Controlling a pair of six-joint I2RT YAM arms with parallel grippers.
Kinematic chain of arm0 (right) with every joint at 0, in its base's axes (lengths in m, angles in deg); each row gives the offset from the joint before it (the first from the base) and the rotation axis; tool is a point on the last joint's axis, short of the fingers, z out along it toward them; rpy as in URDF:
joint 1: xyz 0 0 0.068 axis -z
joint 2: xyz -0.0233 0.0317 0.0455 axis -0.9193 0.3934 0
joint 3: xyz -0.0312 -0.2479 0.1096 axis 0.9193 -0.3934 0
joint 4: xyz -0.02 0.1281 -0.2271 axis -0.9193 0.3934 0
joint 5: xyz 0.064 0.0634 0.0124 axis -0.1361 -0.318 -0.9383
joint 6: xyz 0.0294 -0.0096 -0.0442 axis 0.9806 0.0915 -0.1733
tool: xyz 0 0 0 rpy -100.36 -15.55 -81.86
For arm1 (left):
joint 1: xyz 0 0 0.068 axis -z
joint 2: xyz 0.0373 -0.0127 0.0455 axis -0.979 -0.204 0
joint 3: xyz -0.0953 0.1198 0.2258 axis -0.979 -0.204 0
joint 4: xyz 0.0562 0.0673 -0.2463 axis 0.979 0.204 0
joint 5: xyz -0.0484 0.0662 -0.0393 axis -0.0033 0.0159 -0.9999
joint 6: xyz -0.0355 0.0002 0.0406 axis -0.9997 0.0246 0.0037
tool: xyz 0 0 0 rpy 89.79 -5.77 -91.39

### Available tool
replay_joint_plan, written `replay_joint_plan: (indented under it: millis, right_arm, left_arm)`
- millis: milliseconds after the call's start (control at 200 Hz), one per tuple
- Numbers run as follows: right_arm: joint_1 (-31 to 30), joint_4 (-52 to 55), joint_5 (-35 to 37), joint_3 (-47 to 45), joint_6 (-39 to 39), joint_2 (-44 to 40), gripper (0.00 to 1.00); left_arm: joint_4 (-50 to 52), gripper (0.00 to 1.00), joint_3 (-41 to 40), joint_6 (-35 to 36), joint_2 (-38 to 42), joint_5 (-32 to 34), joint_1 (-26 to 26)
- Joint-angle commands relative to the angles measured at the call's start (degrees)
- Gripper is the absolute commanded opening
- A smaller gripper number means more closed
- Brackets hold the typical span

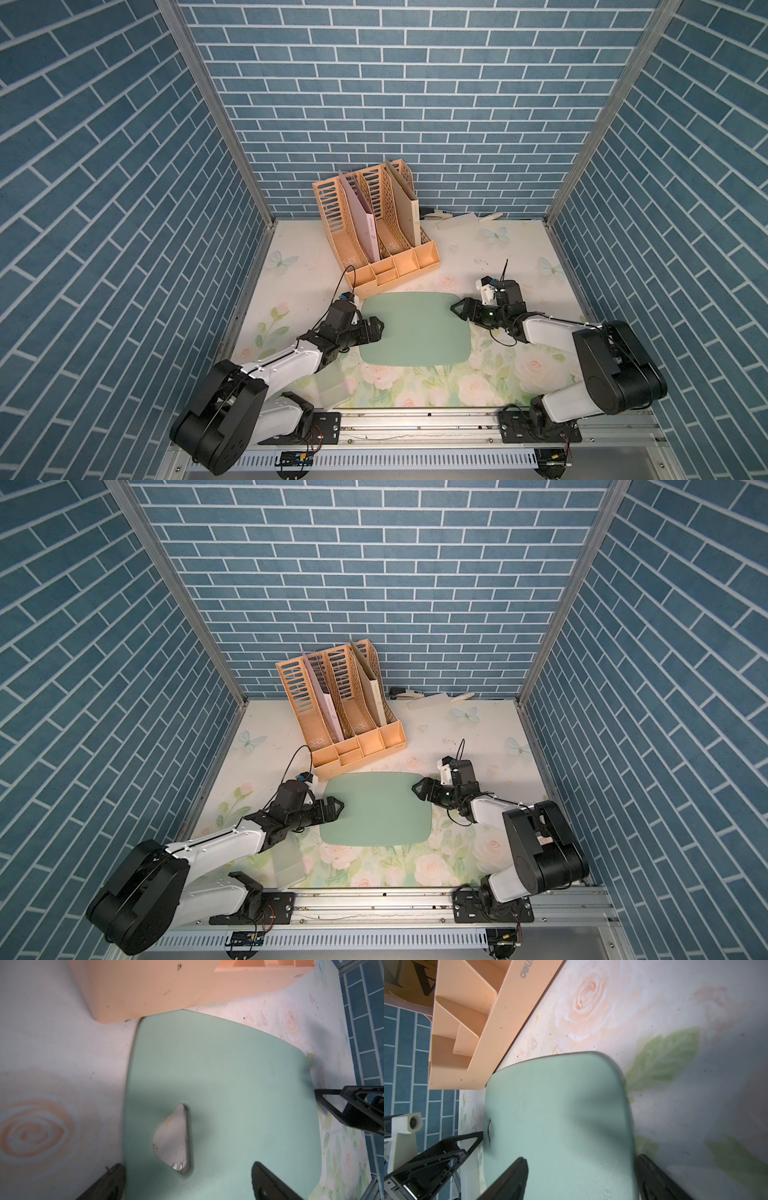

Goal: Align the knife with the edge of the cutting board
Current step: Move the work surface to the center of the board.

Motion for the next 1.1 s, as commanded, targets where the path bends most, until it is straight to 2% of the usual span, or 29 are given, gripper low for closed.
replay_joint_plan:
  millis: [0, 130, 210, 365, 535, 675, 780, 995, 1095]
  right_arm:
    - [-0.4, 6.6, 0.8, -2.3, -0.6, 0.9, 0.85]
    - [-0.4, 6.8, 1.5, -2.0, -0.6, 1.0, 0.86]
    - [-0.3, 7.7, 3.8, -1.7, -0.3, 0.5, 0.89]
    - [0.7, 10.5, 7.2, 0.9, -1.4, -0.9, 0.95]
    - [5.1, 15.0, 7.1, 8.4, -3.7, -1.8, 0.97]
    - [10.0, 14.5, 5.1, 13.3, -2.2, -1.0, 0.97]
    - [11.9, 10.9, 4.7, 15.8, 1.6, 2.6, 0.95]
    - [13.5, -6.0, 2.3, 19.5, 17.6, 15.8, 0.86]
    - [13.6, -8.7, 5.3, 23.9, 23.0, 22.5, 0.83]
  left_arm:
    - [-0.1, 0.97, -0.9, -0.2, 0.0, -2.0, 0.1]
    - [1.2, 0.99, 0.4, 0.2, -0.2, -1.0, 0.1]
    - [2.7, 1.0, 1.4, 0.6, 0.5, 0.5, 0.1]
    - [9.2, 1.0, 6.4, 1.7, 0.9, 7.8, 0.0]
    - [17.4, 1.0, 15.9, 4.4, 2.4, 13.7, -0.3]
    - [22.1, 1.0, 19.4, 5.2, 7.3, 16.8, -1.5]
    - [24.2, 1.0, 18.6, 5.9, 11.5, 16.7, -2.5]
    - [28.4, 1.0, 15.4, 6.4, 19.3, 17.1, -3.3]
    - [28.1, 1.0, 15.2, 5.2, 21.2, 14.9, -3.2]
